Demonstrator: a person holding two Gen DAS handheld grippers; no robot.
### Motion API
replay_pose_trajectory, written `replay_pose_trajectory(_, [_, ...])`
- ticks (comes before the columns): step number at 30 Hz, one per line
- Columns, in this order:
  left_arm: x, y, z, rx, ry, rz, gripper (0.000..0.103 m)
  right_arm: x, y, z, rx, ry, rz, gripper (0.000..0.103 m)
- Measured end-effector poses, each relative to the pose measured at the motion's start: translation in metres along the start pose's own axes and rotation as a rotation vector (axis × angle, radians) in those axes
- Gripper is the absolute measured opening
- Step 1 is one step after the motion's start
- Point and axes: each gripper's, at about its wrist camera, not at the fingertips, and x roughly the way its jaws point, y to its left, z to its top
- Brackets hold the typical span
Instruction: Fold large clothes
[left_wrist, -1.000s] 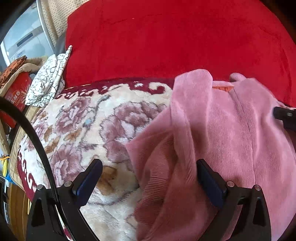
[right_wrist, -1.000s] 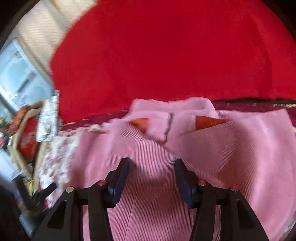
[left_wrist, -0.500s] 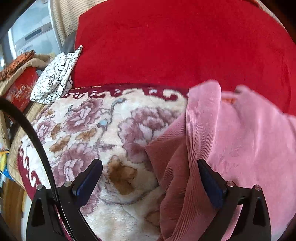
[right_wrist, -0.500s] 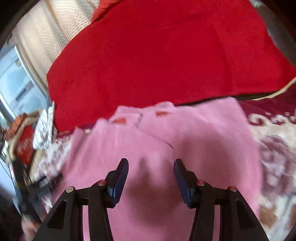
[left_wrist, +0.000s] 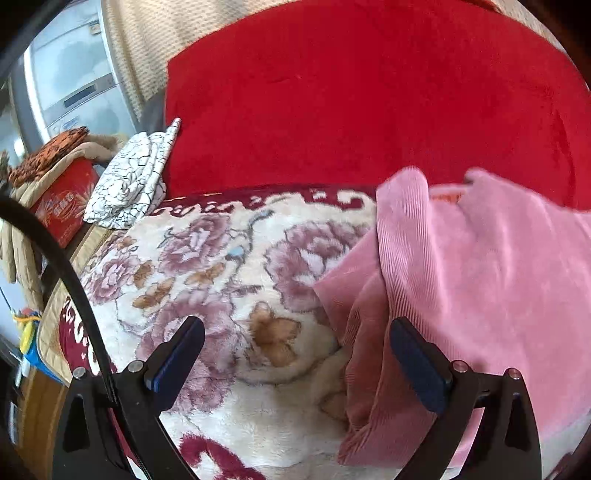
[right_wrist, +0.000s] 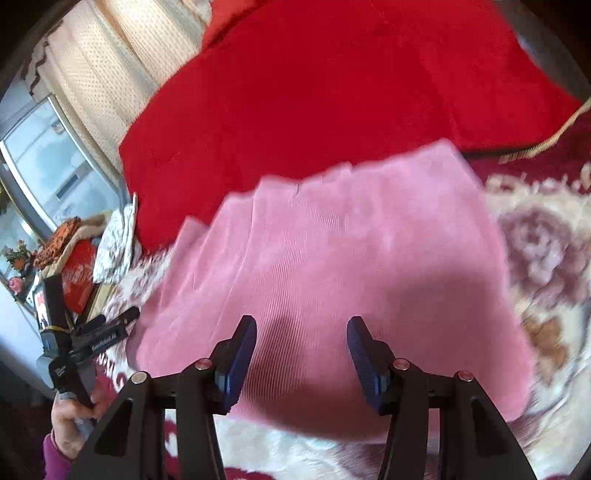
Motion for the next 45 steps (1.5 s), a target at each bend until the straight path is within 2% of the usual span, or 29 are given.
replay_pose_trajectory(2, [0.006, -0.002, -0.002, 0.012, 0.018, 0.000, 0.101, 0.014, -0.001, -0.004, -0.027, 0.026, -0.039, 0.055])
replay_pose_trajectory(4, [0.004, -0.002, -0.001, 0.017, 0.003, 0.003, 0.101, 0.014, -0.001, -0.003, -0.025, 0.013, -0.038, 0.055])
replay_pose_trajectory(7, [0.000, -0.002, -0.001, 0.029, -0.025, 0.024, 0.101, 0.004, -0.003, 0.002, -0.001, -0.034, 0.011, 0.057])
replay_pose_trajectory(12, [-0.008, -0.001, -0.001, 0.032, -0.059, 0.036, 0.101, -0.011, 0.012, 0.005, -0.045, -0.102, 0.063, 0.057])
replay_pose_trajectory(15, [-0.018, -0.002, -0.001, 0.043, -0.111, 0.034, 0.101, -0.006, 0.015, 0.003, -0.072, -0.082, 0.047, 0.057])
replay_pose_trajectory(19, [-0.033, -0.003, -0.002, 0.051, -0.173, 0.008, 0.101, 0.016, 0.015, -0.002, -0.076, 0.008, 0.000, 0.057])
replay_pose_trajectory(22, [-0.041, -0.006, -0.003, 0.066, -0.211, -0.004, 0.101, 0.015, 0.014, -0.003, -0.070, 0.004, 0.001, 0.057])
replay_pose_trajectory(26, [-0.045, -0.011, -0.004, 0.084, -0.229, -0.011, 0.101, 0.000, 0.008, -0.001, -0.058, -0.043, 0.010, 0.057])
replay_pose_trajectory(31, [-0.044, -0.015, -0.005, 0.090, -0.220, -0.019, 0.101, -0.020, -0.009, 0.006, -0.013, -0.125, -0.027, 0.057])
replay_pose_trajectory(35, [-0.038, -0.017, -0.005, 0.092, -0.195, -0.021, 0.101, -0.023, -0.030, 0.011, 0.035, -0.137, -0.089, 0.057])
replay_pose_trajectory(38, [-0.014, -0.014, -0.006, 0.067, -0.061, -0.049, 0.101, -0.005, -0.048, 0.009, 0.067, -0.038, -0.140, 0.055])
replay_pose_trajectory(40, [0.006, -0.004, -0.007, 0.011, 0.049, -0.108, 0.101, -0.003, -0.052, 0.006, 0.074, -0.038, -0.121, 0.055])
replay_pose_trajectory(41, [0.011, 0.003, -0.008, -0.033, 0.077, -0.148, 0.101, -0.005, -0.049, 0.007, 0.050, -0.040, -0.126, 0.055])
replay_pose_trajectory(43, [0.011, 0.017, -0.008, -0.110, 0.092, -0.184, 0.101, -0.008, -0.047, 0.005, 0.034, -0.045, -0.131, 0.055])
replay_pose_trajectory(45, [0.004, 0.027, -0.008, -0.134, 0.062, -0.150, 0.101, -0.010, -0.047, 0.004, 0.035, -0.047, -0.126, 0.055])
